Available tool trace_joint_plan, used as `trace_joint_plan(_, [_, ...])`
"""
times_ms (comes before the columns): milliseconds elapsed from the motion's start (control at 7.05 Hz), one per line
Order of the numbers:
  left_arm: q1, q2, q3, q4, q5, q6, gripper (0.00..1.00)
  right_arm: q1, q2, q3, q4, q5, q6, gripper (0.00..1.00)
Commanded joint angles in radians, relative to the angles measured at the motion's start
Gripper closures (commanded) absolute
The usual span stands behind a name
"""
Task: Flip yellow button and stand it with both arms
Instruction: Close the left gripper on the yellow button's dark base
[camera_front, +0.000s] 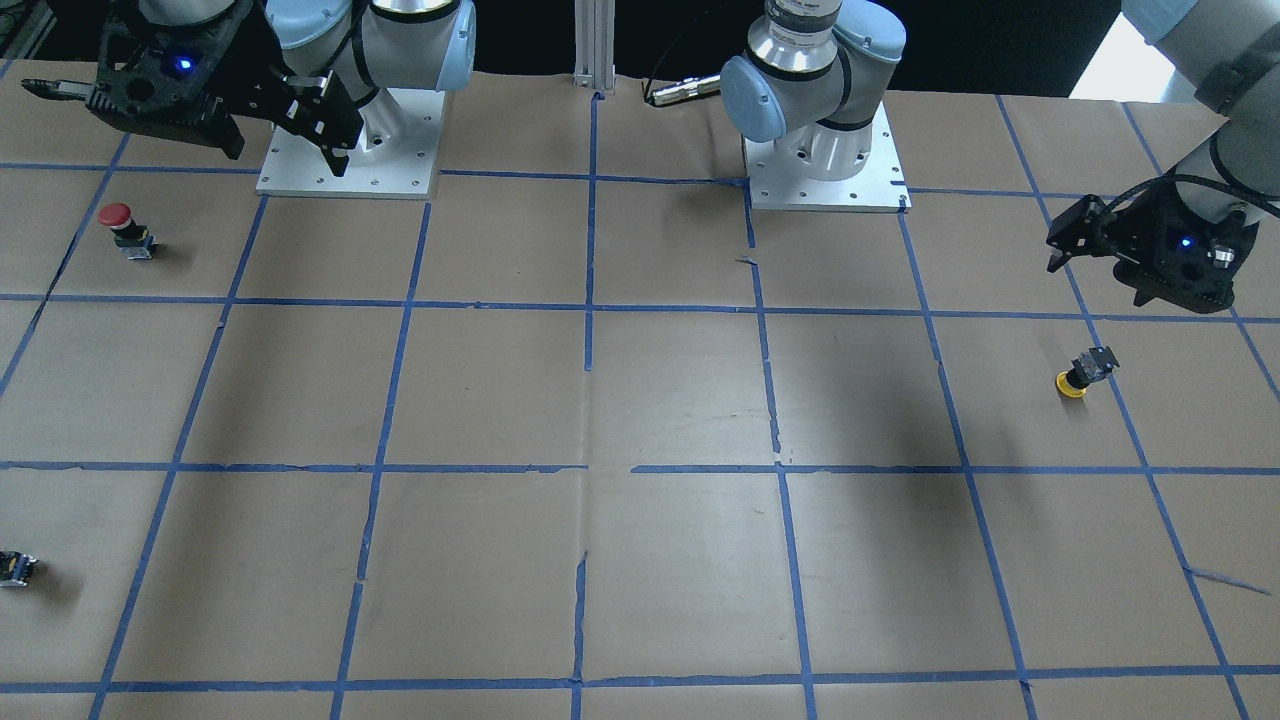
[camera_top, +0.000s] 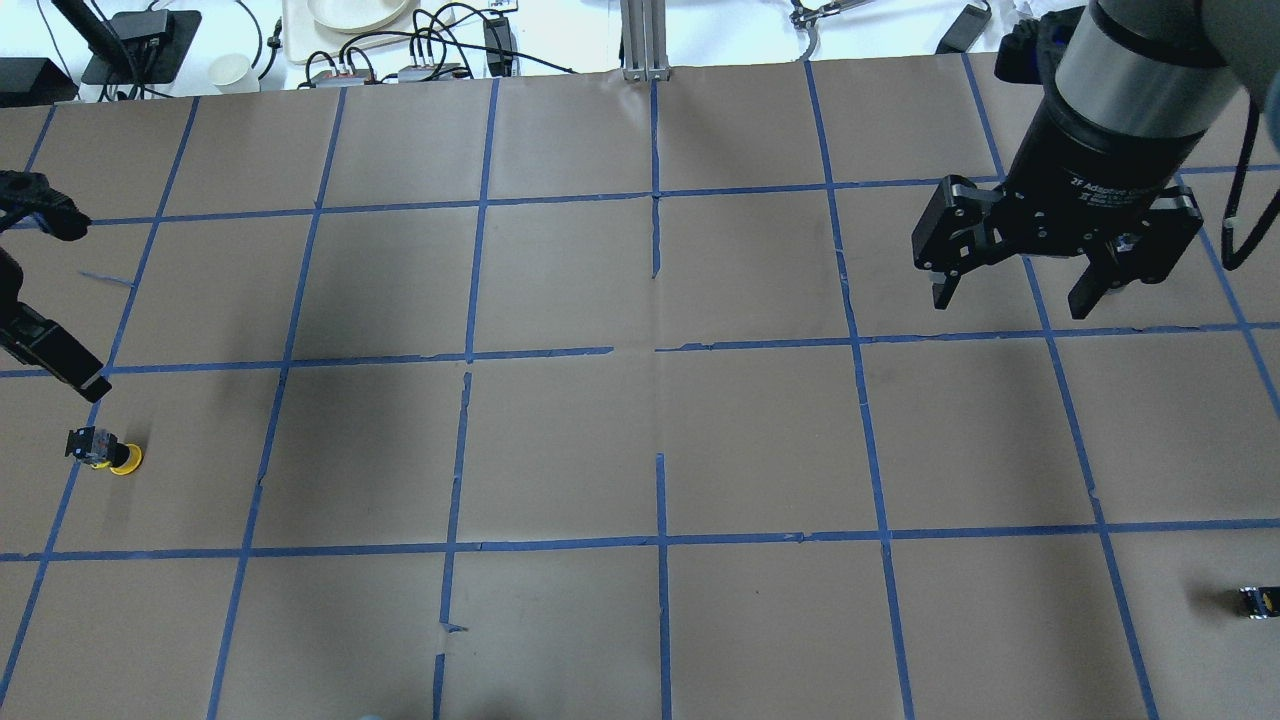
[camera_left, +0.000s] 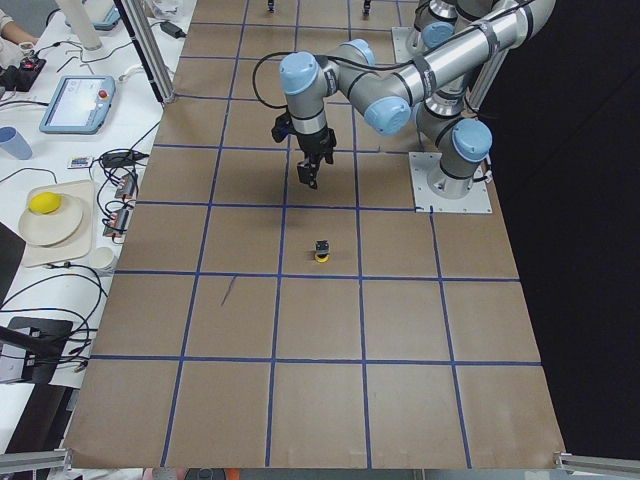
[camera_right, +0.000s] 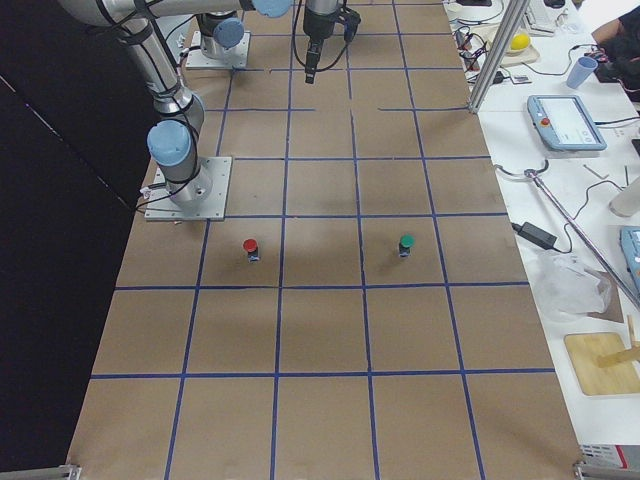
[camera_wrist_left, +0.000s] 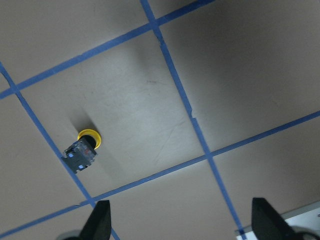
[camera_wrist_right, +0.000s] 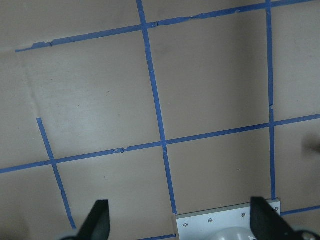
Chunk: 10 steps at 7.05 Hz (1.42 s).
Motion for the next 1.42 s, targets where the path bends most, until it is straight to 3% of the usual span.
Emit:
trace_joint_plan(0, [0.099, -0.002, -0.174, 0.297, -0.003, 0.339, 0.01, 0.000, 0.001, 0.000, -0.004, 0.001, -0.001, 0.00])
trace_joint_plan(142, [0.157, -0.008, -0.246, 0.420, -0.025, 0.442, 0.01, 0.000, 0.000, 0.000, -0.003, 0.005, 0.000, 0.00])
trace_joint_plan(284, [0.202, -0.029, -0.277, 0.429, -0.137, 0.612, 0.02, 0.000, 0.000, 0.000, 0.005, -0.005, -0.007, 0.00])
trace_joint_plan(425, [0.237, -0.075, -0.271, 0.432, -0.158, 0.721, 0.01, 0.000, 0.000, 0.000, -0.003, 0.006, 0.000, 0.00])
trace_joint_plan(993, [0.252, -0.137, -0.267, 0.514, -0.155, 1.027, 0.01, 0.000, 0.001, 0.002, 0.008, -0.003, 0.000, 0.00])
trace_joint_plan(1276, [0.252, -0.152, -0.264, 0.513, -0.148, 1.055, 0.01, 0.000, 0.001, 0.000, 0.006, -0.005, -0.001, 0.00])
